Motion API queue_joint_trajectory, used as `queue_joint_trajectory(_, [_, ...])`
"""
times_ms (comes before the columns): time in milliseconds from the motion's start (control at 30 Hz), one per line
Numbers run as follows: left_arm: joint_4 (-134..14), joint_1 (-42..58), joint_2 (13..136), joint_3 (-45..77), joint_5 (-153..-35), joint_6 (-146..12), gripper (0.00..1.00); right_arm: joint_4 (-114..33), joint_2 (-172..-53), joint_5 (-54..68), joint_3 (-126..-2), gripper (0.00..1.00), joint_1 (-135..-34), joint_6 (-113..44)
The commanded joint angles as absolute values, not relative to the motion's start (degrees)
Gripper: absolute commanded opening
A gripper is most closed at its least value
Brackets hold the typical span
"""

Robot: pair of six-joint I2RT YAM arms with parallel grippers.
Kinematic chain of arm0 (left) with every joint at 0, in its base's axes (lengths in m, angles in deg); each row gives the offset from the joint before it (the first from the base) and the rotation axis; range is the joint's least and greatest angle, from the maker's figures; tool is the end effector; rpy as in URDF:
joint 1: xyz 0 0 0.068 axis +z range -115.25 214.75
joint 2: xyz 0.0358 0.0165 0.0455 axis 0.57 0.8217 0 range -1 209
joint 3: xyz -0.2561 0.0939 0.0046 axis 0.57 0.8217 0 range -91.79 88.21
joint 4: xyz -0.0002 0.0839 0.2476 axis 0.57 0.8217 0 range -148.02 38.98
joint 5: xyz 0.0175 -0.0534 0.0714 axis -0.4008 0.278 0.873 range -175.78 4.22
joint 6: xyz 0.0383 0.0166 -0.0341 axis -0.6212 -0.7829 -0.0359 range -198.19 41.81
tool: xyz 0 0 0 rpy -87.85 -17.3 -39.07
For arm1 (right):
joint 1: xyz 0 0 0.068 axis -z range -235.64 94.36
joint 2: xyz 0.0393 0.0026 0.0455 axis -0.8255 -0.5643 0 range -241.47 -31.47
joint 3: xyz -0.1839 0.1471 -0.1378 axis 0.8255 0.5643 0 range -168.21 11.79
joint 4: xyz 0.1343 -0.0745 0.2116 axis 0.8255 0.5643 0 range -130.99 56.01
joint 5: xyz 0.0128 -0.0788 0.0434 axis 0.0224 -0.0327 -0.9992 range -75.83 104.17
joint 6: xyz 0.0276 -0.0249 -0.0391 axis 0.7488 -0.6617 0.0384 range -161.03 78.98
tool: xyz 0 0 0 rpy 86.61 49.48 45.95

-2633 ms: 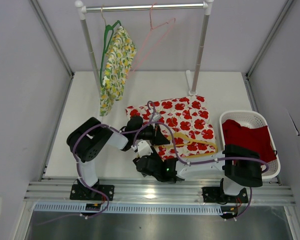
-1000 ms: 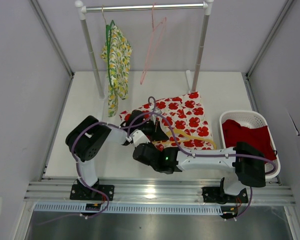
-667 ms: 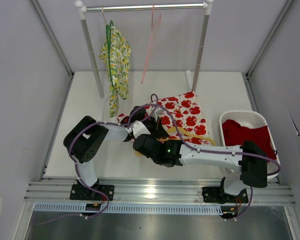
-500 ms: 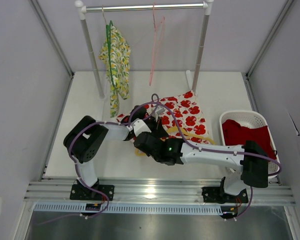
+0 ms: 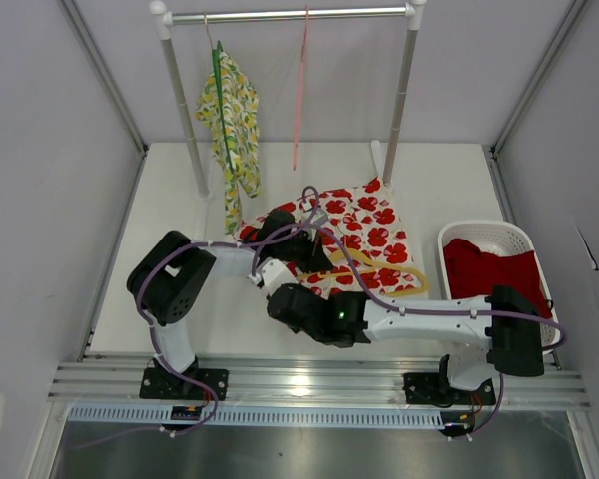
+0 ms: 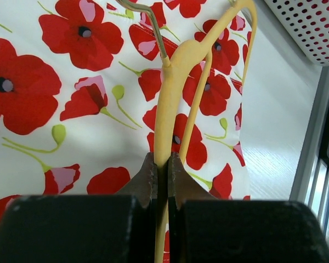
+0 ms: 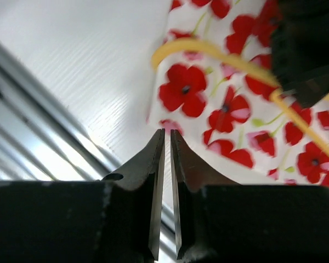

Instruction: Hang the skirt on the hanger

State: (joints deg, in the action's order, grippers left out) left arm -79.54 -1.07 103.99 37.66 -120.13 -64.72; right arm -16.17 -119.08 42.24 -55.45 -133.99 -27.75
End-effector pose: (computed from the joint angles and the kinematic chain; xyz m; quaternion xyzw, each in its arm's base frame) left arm 0.2853 -0.2305 0.1479 0.3011 0.7960 -0.4261 0.3068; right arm 0.0838 0.3236 0.2735 -0.4044 0.8059 0.1088 0.4186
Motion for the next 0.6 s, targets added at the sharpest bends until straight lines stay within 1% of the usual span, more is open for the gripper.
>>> queue_joint_trajectory(0, [-75.4,-0.1,104.8,36.3,-111.0,-68.7,0.00,-16.9,-117.6,42.3,-52.6,0.13,-137.5,-23.7])
queue_joint_trajectory(100, [-76.3,-0.1,104.5,36.8,-110.7,-68.3,0.00,-17.3,-117.7,43.4,-50.6,0.14,-138.1,-20.9])
queue_joint_trajectory(167, [-77.3,-0.1,104.1,37.4,-110.6,-67.9,0.00,-16.6,-117.2,46.1,-50.1,0.19,-137.1,-19.1])
queue_joint_trajectory(200, [-77.4,-0.1,104.1,37.6,-110.5,-67.8,0.00,-16.3,-115.9,46.4,-49.1,0.22,-136.1,-17.1])
queue_joint_trajectory(233, [-77.5,-0.1,104.0,37.6,-110.3,-67.6,0.00,-16.4,-114.8,46.7,-48.2,0.29,-133.4,-16.3])
queue_joint_trajectory(300, [-78.5,-0.1,103.9,38.4,-110.3,-67.3,0.00,-16.6,-112.1,46.3,-45.1,0.33,-129.9,-13.7])
queue_joint_trajectory(333, [-78.8,-0.1,103.9,38.6,-110.6,-66.9,0.00,-16.0,-109.3,46.0,-44.3,0.39,-128.0,-12.2])
queue_joint_trajectory(367, [-79.3,-0.1,103.9,38.9,-110.7,-66.9,0.00,-15.4,-107.9,46.2,-43.6,0.41,-123.9,-10.5])
queue_joint_trajectory(433, [-79.9,-0.1,103.8,39.5,-110.7,-66.6,0.00,-12.7,-106.1,46.1,-42.1,0.40,-119.6,-6.7])
queue_joint_trajectory(467, [-80.3,-0.1,103.8,39.7,-111.0,-66.7,0.00,-11.6,-105.2,46.1,-41.8,0.40,-115.0,-5.4])
queue_joint_trajectory(567, [-80.9,-0.1,103.8,39.8,-111.8,-66.4,0.00,-11.5,-104.5,45.5,-39.4,0.41,-109.1,-4.5])
